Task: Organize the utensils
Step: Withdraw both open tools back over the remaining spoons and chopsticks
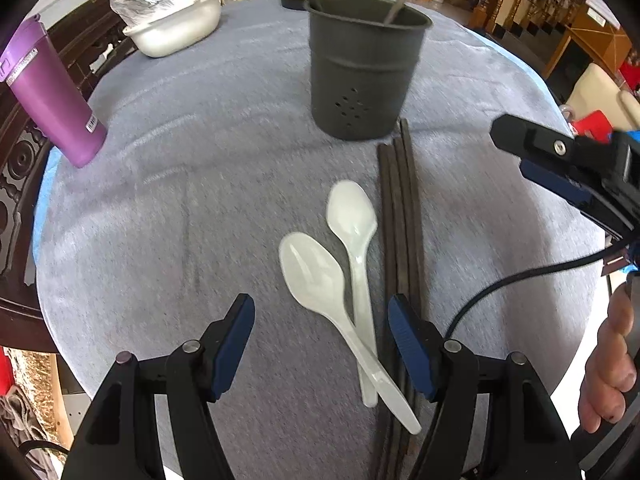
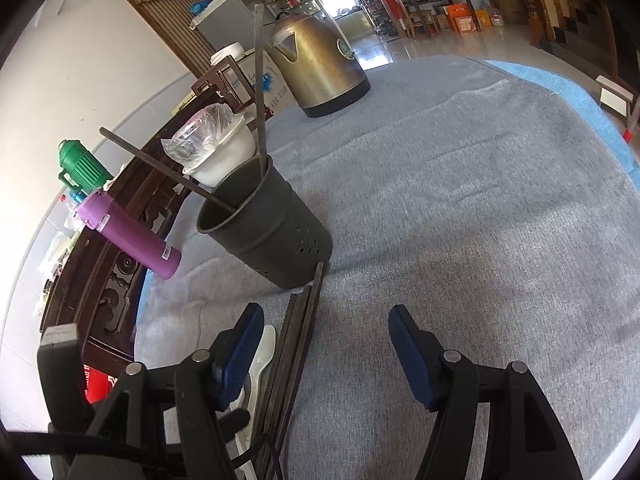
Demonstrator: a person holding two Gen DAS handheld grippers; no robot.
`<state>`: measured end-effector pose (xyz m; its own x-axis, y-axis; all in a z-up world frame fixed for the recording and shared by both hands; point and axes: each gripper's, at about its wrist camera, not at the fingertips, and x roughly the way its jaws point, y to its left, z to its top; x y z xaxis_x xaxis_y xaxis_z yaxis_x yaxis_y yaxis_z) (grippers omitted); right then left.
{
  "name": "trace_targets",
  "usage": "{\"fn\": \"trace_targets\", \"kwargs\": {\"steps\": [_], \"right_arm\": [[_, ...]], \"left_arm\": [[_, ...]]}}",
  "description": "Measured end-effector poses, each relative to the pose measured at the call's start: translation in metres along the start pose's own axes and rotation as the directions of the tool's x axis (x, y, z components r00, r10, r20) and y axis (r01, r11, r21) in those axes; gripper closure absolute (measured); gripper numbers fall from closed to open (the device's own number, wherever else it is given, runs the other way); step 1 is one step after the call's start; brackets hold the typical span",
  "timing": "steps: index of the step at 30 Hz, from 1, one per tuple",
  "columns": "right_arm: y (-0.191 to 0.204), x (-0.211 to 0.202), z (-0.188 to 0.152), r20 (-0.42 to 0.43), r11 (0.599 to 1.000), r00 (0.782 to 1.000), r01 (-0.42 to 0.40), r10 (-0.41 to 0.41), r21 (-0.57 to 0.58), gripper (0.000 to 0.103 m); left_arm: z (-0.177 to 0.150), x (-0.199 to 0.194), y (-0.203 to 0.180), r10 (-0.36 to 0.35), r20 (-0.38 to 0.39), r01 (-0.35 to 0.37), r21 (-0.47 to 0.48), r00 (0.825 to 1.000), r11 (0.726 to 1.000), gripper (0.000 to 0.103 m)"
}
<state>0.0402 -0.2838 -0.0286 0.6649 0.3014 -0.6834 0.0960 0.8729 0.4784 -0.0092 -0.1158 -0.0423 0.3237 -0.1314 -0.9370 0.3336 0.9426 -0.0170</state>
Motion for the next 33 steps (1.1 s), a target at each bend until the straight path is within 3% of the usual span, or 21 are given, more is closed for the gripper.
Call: {"fn": "trace_targets", "kwargs": {"steps": [24, 27, 29, 33], "right_arm": [[-0.01, 0.002, -0.003, -0.022, 0.999, 1.0, -0.002, 0.003, 0.033, 0.036], [-0.011, 0.005, -0.003, -0.034, 0.999, 0.999, -0.006, 0.008, 0.038, 0.045], [-0.011, 0.009, -0.003, -0.051, 0.999, 0.999, -0.015, 0.017, 0.046, 0.059], [-0.011, 0.02, 0.0, -0.084, 0.997, 0.996, -0.022, 0.027, 0.07, 0.063]], "left_arm": [[-0.002, 0.012, -0.014, -0.034, -0.027, 0.035, 0.046, 0.999, 0.998, 0.033], [0.0, 0.013, -0.014, -0.041, -0.022, 0.042, 0.039, 0.999, 0.998, 0.033], [0.002, 0.011, -0.006, -0.051, -0.008, 0.051, 0.019, 0.999, 0.999, 0.033], [0.009, 0.003, 0.024, -0.078, 0.03, 0.08, -0.061, 0.996, 0.995, 0.033]]}}
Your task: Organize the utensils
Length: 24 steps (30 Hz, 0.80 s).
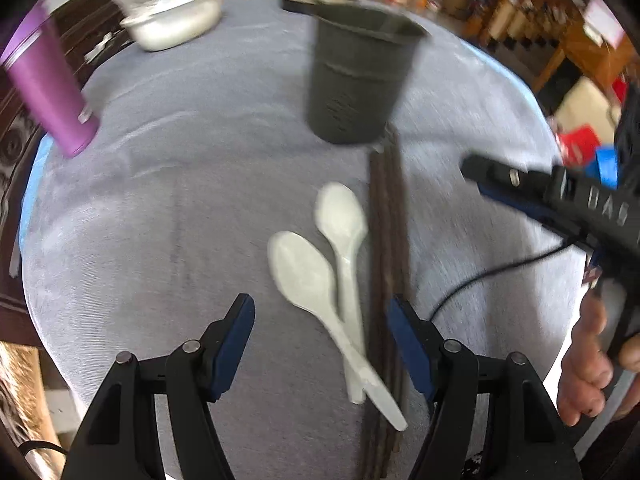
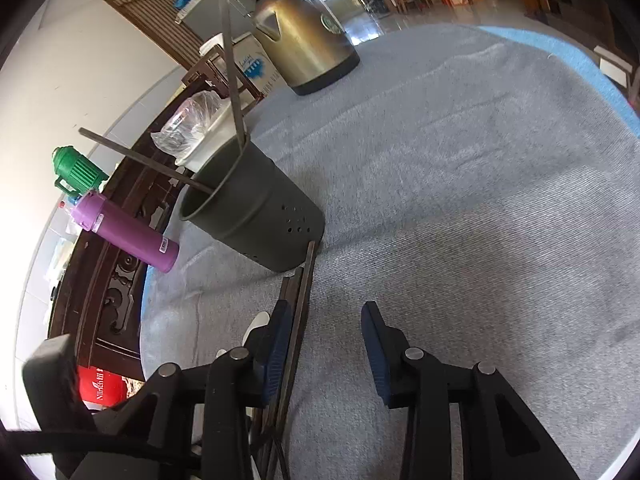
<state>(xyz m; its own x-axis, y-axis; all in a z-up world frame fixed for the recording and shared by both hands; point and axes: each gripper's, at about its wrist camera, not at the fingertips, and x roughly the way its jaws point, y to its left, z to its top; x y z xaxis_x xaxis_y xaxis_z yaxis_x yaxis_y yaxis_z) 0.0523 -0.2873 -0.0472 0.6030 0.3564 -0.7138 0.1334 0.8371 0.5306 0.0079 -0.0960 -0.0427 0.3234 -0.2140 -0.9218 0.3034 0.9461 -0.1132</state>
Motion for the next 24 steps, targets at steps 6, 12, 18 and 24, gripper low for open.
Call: {"fn": "trace_targets", "kwargs": {"steps": [6, 12, 18, 24], "right_arm": [[0.009, 0.019, 0.005, -0.025, 1.0, 1.0, 0.002, -0.002, 0.001, 0.064], [0.017, 0.039, 0.008, -0.06, 0.999, 0.997, 0.038, -0.039, -0.011, 0.074], [0.025, 0.055, 0.006, -0.102, 0.996, 0.992, 0.074, -0.079, -0.052, 0.076], [0.031, 0.057, 0.008, -0.105, 0.991, 0.989, 0.096, -0.106, -0.093, 0.076]], "left_arm": [[0.008, -0.002, 0.036, 0.0, 0.009, 0.0, -0.09, 1.0, 0.996, 0.033], [0.009, 0.006, 0.04, -0.08, -0.019, 0.078, -0.089, 0.997, 0.993, 0.036], [0.013, 0.017, 0.037, -0.115, -0.043, 0.111, -0.09, 0.992, 0.99, 0.044], [0.017, 0.02, 0.04, -0.104, -0.035, 0.101, -0.085, 0.994, 0.991, 0.061]]}}
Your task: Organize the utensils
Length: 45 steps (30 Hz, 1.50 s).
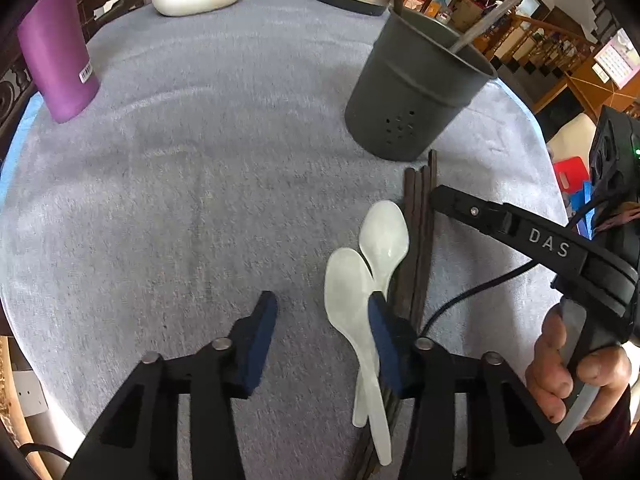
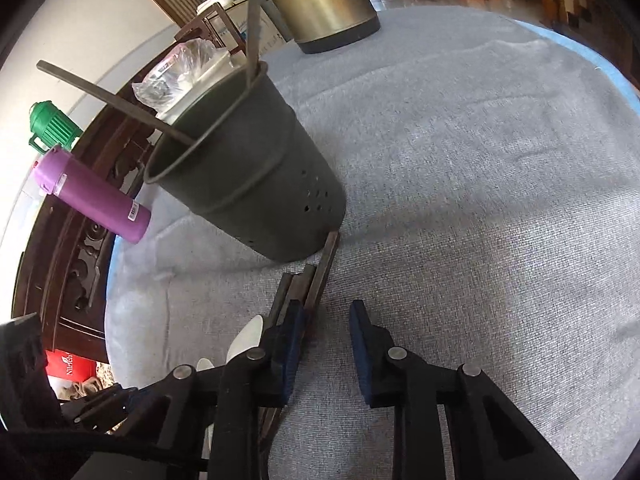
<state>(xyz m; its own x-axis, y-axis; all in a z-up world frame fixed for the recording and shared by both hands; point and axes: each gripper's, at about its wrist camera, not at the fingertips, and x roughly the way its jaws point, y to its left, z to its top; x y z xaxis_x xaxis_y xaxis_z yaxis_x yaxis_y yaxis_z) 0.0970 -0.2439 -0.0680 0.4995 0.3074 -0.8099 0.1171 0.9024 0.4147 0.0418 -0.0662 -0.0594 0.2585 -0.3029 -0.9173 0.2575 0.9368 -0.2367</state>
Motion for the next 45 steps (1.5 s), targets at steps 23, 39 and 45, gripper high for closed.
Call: {"fn": "trace_targets", "kwargs": {"steps": [23, 39, 45], "right_arm": [[-0.042, -0.025, 0.011, -0.015, 0.993, 0.994, 0.109, -0.108, 0.051, 0.088], [-0.028, -0.011, 0.029, 0.019, 0.987, 0.987, 0.157, -0.158, 0.023, 0.089], [-0.031, -0.035, 0.017, 0.111, 0.999, 0.993, 0.039, -0.041, 0.018, 0.09]], "left_arm": [[0.002, -0.006, 0.03, -0.031, 0.006, 0.031, -0.031, 1.0, 0.999, 0.067], [0.028, 0.011, 0.032, -0.098, 0.034, 0.099, -0.037, 0.995, 0.994, 0.097], [0.033, -0.01, 0.047, -0.08, 0.1, 0.084, -0.036, 0.992, 0.996, 0.1]]}}
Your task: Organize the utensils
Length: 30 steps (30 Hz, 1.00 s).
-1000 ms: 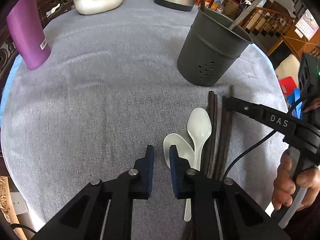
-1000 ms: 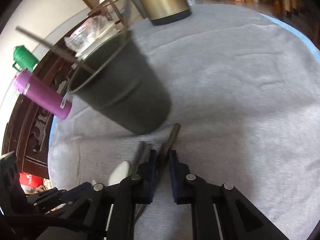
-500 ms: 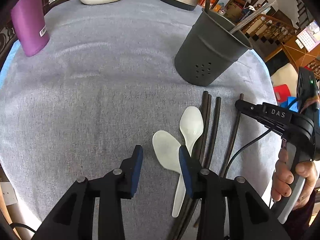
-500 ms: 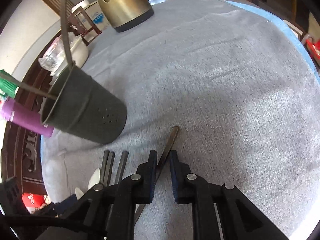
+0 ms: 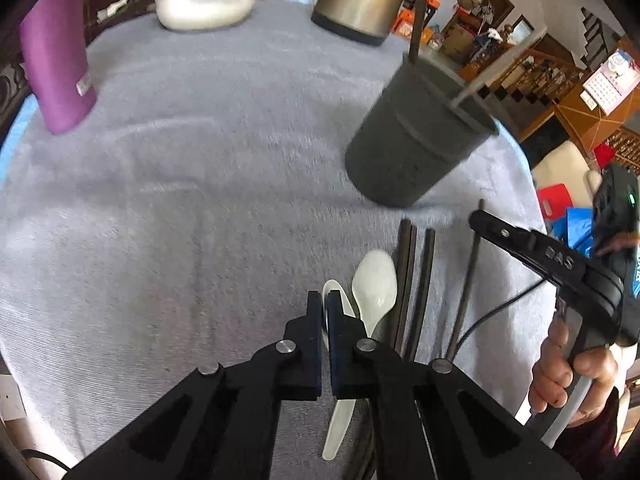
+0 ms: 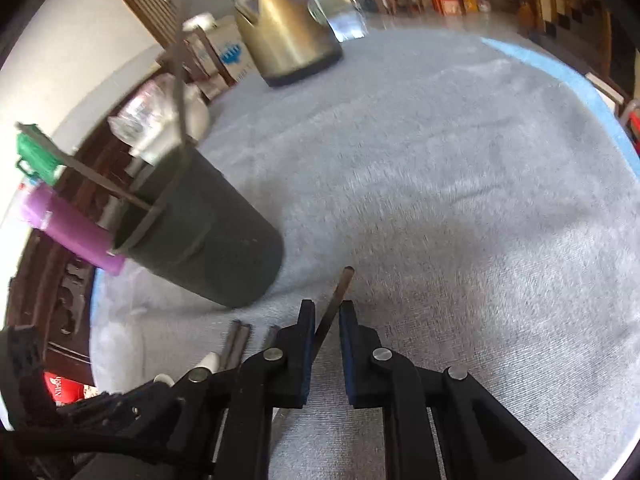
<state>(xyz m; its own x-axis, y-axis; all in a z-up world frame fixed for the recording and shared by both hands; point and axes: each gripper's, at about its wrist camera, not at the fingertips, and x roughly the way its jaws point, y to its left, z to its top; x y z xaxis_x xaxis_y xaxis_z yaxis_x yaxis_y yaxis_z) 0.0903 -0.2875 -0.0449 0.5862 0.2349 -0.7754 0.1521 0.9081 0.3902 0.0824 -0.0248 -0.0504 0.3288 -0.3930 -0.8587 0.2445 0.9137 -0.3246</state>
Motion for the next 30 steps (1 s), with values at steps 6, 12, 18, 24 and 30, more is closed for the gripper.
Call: {"fn": "trace_targets", "kwargs": {"steps": [6, 12, 18, 24, 30], "right_arm": [[0.007, -0.037, 0.0, 0.163, 0.993, 0.981, -0.096, 0.105, -0.061, 0.092], [0.017, -0.095, -0.005, 0.322, 0.985, 0.935, -0.113, 0.149, -0.128, 0.095], [0.036, -0.138, 0.005, 0.446, 0.974, 0.875, -0.108, 0.19, -0.201, 0.096], [0.067, -0.147, 0.022, 0.491, 0.954, 0.851, -0.037, 0.186, -0.296, 0.096], [0.025, -0.084, 0.047, 0.176, 0.991, 0.984, -0.007, 0.031, -0.135, 0.087]], "left_arm": [[0.017, -0.049, 0.005, 0.023, 0.132, -0.026, 0.018, 0.991, 1.0, 0.1], [0.029, -0.095, -0.013, 0.037, 0.283, -0.056, 0.057, 0.958, 0.997, 0.1], [0.045, -0.129, -0.04, 0.057, 0.427, -0.107, 0.094, 0.902, 0.99, 0.1], [0.068, -0.14, -0.068, 0.077, 0.518, -0.162, 0.12, 0.852, 0.98, 0.1], [0.052, -0.144, -0.071, 0.077, 0.545, -0.179, 0.136, 0.835, 0.974, 0.1]]}}
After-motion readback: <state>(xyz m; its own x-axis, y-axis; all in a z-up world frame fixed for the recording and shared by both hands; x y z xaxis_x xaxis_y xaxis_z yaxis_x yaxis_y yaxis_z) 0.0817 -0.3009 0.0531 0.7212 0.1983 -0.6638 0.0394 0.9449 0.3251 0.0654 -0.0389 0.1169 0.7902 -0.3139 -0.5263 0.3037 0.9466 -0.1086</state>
